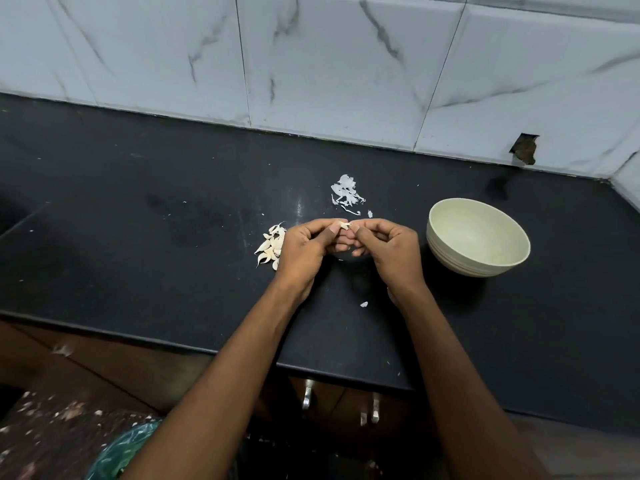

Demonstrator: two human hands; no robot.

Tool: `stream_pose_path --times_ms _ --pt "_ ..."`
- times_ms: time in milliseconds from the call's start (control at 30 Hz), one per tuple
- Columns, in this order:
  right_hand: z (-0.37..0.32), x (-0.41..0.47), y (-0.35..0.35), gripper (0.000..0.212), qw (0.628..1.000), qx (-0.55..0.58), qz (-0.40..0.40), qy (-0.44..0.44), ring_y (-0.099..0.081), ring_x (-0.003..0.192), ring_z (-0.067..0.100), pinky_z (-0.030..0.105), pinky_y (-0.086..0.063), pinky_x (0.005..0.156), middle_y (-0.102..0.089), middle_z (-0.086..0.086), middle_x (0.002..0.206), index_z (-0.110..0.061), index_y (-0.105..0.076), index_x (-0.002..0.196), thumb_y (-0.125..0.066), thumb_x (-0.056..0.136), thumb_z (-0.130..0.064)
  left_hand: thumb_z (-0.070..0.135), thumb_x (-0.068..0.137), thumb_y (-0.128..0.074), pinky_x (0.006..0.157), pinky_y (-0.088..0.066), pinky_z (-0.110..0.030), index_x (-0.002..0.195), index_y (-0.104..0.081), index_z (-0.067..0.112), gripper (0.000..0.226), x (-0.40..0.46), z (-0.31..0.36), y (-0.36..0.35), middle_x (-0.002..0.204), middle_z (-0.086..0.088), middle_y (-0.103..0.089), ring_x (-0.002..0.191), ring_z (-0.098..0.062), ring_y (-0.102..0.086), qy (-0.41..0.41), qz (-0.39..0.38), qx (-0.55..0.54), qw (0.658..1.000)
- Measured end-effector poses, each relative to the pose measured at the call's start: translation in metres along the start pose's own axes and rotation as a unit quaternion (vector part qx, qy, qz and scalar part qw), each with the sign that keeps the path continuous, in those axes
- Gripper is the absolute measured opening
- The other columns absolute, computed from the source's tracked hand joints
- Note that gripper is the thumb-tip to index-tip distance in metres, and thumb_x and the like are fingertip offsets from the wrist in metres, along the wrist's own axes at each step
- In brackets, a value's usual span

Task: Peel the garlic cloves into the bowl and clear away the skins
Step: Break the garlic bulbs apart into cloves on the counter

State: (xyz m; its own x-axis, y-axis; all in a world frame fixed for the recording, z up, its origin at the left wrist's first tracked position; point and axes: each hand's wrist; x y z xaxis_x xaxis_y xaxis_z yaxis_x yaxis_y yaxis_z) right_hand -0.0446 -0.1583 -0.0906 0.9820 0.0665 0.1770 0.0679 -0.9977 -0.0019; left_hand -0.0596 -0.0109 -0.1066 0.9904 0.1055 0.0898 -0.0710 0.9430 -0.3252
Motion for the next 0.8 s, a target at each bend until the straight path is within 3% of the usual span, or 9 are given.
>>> stream_pose_path --times_ms 167,300,467,567,633,733,800 --pt "0.002 0.001 0.002 0.010 1.000 -0.005 0.026 -0.010 -0.066 0.063 0.005 0.019 -0.055 0.060 -0.077 0.002 0.078 -0.005 -0.077 0.095 -0.068 0.096 -0.001 0.003 0.106 -0.053 0.082 -0.058 -0.026 0.111 -0.071 -0.003 0.019 0.001 -0.002 0.001 0.102 -0.024 -0.076 0.094 -0.025 -0.073 -0.014 0.007 -0.005 1.000" --pt "0.007 0.004 0.006 0.007 0.998 -0.006 0.062 -0.021 -0.065 0.063 0.007 0.020 -0.055 0.059 -0.075 0.006 0.078 -0.005 -0.077 0.094 -0.071 0.096 -0.003 0.000 0.105 -0.053 0.079 -0.058 -0.025 0.116 -0.067 -0.010 0.021 0.005 -0.004 0.004 0.101 -0.022 -0.075 0.089 -0.020 -0.073 -0.014 0.053 -0.037 0.998" --pt "0.007 0.023 0.009 0.010 0.993 0.004 0.114 -0.003 -0.066 0.070 0.010 0.025 -0.057 0.062 -0.076 0.011 0.084 -0.004 -0.078 0.099 -0.068 0.096 -0.003 0.001 0.105 -0.053 0.079 -0.057 -0.026 0.117 -0.067 -0.011 0.022 0.006 -0.005 0.004 0.100 -0.020 -0.076 0.088 -0.020 -0.072 -0.018 0.048 -0.035 0.998" --pt "0.008 0.049 0.004 0.011 0.988 -0.089 0.118 0.048 -0.069 0.066 0.005 0.029 -0.060 0.066 -0.077 0.003 0.083 -0.008 -0.080 0.100 -0.070 0.097 -0.011 0.001 0.105 -0.053 0.080 -0.057 -0.026 0.118 -0.067 -0.011 0.023 0.008 -0.005 0.005 0.099 -0.018 -0.075 0.088 -0.019 -0.070 -0.017 0.046 -0.039 0.998" --pt "0.009 0.064 -0.001 0.015 0.968 -0.192 0.124 0.102 -0.068 0.065 -0.003 0.019 -0.056 0.070 -0.078 0.003 0.091 -0.011 -0.081 0.106 -0.074 0.094 -0.012 0.001 0.106 -0.052 0.079 -0.056 -0.025 0.116 -0.068 -0.008 0.021 0.009 -0.004 0.004 0.097 -0.017 -0.075 0.087 -0.019 -0.070 -0.016 0.040 -0.032 0.999" --pt "0.012 0.080 -0.004 0.040 0.940 -0.287 0.103 0.150 -0.059 0.072 -0.010 0.020 -0.054 0.084 -0.074 0.001 0.111 -0.017 -0.078 0.120 -0.071 0.086 0.002 0.001 0.106 -0.051 0.079 -0.056 -0.025 0.115 -0.068 -0.006 0.021 0.009 -0.002 0.004 0.097 -0.017 -0.074 0.085 -0.018 -0.069 -0.012 0.033 -0.035 0.999" --pt "0.010 0.079 -0.008 0.049 0.935 -0.306 0.076 0.159 -0.058 0.079 -0.010 0.020 -0.052 0.092 -0.072 0.002 0.119 -0.017 -0.079 0.118 -0.061 0.083 0.011 0.001 0.106 -0.050 0.080 -0.055 -0.026 0.116 -0.067 -0.007 0.021 0.012 -0.001 0.007 0.097 -0.017 -0.073 0.085 -0.018 -0.068 -0.010 0.032 -0.039 0.999"
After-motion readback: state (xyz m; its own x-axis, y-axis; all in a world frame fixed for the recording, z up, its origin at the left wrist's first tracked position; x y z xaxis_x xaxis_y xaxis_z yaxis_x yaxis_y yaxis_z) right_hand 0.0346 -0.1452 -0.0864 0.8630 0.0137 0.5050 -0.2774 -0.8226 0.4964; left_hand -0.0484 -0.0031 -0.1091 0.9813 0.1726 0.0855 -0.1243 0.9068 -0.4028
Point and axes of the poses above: each hand's wrist, its own x-axis towards the middle knuckle, its own y-axis out of the back of the hand, z = x × y
